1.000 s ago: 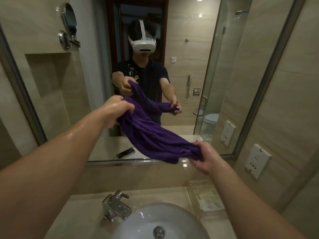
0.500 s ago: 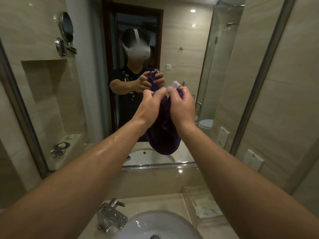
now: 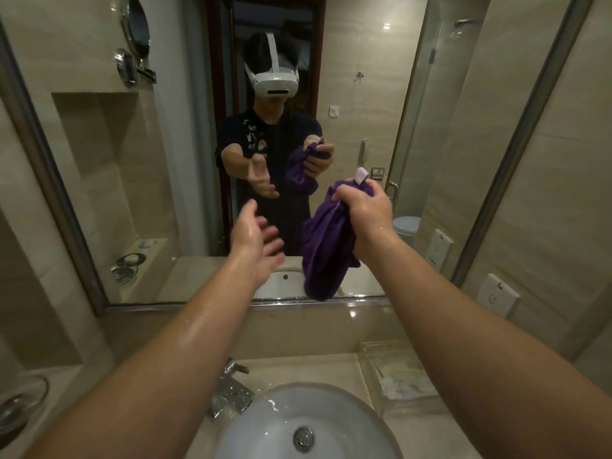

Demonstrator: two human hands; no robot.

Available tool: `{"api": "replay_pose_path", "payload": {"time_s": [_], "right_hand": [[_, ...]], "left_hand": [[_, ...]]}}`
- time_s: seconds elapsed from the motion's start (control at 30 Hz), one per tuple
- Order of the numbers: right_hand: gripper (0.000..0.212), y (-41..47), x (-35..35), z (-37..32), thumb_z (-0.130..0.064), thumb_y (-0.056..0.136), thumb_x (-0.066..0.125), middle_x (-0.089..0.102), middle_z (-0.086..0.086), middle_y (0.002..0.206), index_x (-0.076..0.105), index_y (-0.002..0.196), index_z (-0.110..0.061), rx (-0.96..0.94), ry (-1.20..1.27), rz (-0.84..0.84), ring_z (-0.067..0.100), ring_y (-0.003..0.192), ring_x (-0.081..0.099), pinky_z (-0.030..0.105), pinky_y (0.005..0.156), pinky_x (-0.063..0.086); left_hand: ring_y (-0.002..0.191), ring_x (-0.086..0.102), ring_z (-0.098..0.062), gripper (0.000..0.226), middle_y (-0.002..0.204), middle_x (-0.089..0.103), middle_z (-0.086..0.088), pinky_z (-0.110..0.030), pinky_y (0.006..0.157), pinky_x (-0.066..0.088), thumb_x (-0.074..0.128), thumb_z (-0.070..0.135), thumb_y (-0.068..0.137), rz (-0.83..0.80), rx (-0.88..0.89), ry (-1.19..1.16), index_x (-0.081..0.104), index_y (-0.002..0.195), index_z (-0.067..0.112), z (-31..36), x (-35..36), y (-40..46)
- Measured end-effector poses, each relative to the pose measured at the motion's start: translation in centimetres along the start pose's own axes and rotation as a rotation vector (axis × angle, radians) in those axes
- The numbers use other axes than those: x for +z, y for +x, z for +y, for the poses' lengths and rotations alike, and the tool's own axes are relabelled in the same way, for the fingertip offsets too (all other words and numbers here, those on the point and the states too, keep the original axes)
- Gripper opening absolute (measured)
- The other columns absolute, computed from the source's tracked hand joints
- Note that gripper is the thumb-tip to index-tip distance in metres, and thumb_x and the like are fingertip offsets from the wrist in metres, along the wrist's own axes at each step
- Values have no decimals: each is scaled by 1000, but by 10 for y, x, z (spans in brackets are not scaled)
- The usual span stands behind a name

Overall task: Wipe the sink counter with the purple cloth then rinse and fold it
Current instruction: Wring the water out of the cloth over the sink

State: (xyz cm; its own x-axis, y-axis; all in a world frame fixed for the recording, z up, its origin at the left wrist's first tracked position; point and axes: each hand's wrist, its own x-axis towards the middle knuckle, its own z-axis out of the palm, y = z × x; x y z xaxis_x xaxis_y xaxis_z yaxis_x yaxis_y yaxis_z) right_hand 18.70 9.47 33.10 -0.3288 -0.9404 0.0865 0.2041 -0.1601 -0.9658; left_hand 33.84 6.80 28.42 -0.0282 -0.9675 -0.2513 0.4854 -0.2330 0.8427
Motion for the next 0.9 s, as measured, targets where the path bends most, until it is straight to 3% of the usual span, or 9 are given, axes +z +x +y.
{"api": "replay_pose_path", "payload": {"time_s": [0.1,0.2,0.27,0.4,0.47,0.53,0.6,0.67,0.9], "right_hand": [[27,2,-6,1,10,84,56,62,11,87,62,100,-11,-72,-20,-318,24,79,60,32,70,51],[32,5,-11,8,11,78,55,63,10,91,66,97,-12,-48,-193,-699,23,80,65,31,75,56],[34,10,-17,11,7,71,56,66,12,90,70,94,-14,64,-193,-865,29,83,67,41,84,55],[32,20,-32,14,10,65,54,70,20,99,68,88,-7,177,-205,-992,38,93,68,50,94,52],[31,22,-36,16,13,65,49,71,20,102,66,86,-3,196,-209,-1004,34,91,70,42,87,58],[33,22,-38,18,13,62,48,71,19,95,66,82,-5,177,-236,-1018,31,87,68,39,82,58],[31,25,-38,17,11,60,47,66,16,85,63,81,-4,158,-271,-1023,28,81,64,36,76,54],[28,27,-39,14,9,58,47,62,11,79,59,81,-3,123,-292,-1020,25,75,61,33,71,52],[17,43,-65,29,-5,71,70,59,7,79,59,81,-12,-103,-189,-624,22,77,62,34,77,54]], "left_hand": [[121,54,-50,90,140,54,-25,-68,94,45,42,82,84,-338,-435,-96,49,140,12,-48,-13,-5],[114,61,-48,96,133,63,-23,-64,98,43,25,87,84,-565,-492,-280,66,131,16,-78,-8,-21],[111,63,-48,96,129,65,-22,-60,95,46,21,86,86,-601,-510,-356,73,122,15,-95,-5,-27],[128,45,-56,112,153,37,-30,-68,97,43,27,96,75,-806,-744,-381,41,153,17,-122,-12,-26],[121,55,-54,107,145,47,-29,-64,91,50,34,90,78,-871,-819,-324,30,157,19,-131,-8,-25],[107,67,-45,90,130,63,-24,-53,81,59,51,70,85,-875,-700,-378,33,156,17,-135,-3,-26],[109,65,-52,70,130,61,-30,-53,75,62,71,42,87,-846,-613,-552,52,145,9,-132,6,-29],[104,64,-57,57,127,61,-33,-52,63,63,75,26,80,-677,-515,-666,64,131,3,-130,16,-28],[88,68,-36,79,109,72,-21,-33,64,57,65,74,76,-203,-355,-496,65,127,13,-97,58,-10]]}}
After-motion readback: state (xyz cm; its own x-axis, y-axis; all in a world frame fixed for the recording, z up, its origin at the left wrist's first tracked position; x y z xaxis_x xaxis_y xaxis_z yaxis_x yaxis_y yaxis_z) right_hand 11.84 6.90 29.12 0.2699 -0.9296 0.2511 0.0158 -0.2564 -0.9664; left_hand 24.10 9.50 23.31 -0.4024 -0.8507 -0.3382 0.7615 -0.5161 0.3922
